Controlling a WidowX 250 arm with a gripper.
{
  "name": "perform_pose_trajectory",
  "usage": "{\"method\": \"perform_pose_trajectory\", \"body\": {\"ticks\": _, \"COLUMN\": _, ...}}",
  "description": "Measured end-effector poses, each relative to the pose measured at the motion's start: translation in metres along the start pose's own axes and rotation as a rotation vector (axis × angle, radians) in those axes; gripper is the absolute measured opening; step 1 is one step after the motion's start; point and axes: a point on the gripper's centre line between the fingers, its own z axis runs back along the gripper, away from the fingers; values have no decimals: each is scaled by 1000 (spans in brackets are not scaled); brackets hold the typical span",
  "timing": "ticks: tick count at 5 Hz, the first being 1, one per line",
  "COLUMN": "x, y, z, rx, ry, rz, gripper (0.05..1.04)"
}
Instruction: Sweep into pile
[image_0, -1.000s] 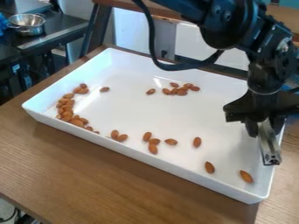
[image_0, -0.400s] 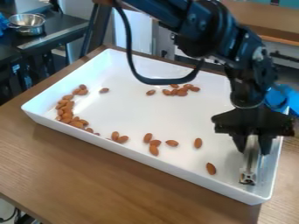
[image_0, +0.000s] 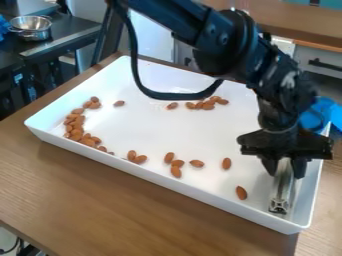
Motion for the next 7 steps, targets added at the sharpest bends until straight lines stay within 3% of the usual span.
{"method": "perform_pose_trajectory", "body": {"ticks": 2, "x": 12, "y": 42, "z": 1, "rx": 99, "ry": -155, "rz": 26, "gripper": 375}}
{"method": "perform_pose_trajectory", "body": {"ticks": 3, "x": 22, "y": 86, "z": 8, "rx": 140, "ry": -174, "rz": 50, "gripper": 375}}
{"method": "perform_pose_trajectory", "body": {"ticks": 7, "x": 20, "y": 230, "z": 50, "rx": 165, "ry": -162, "rz": -21, "gripper": 375}}
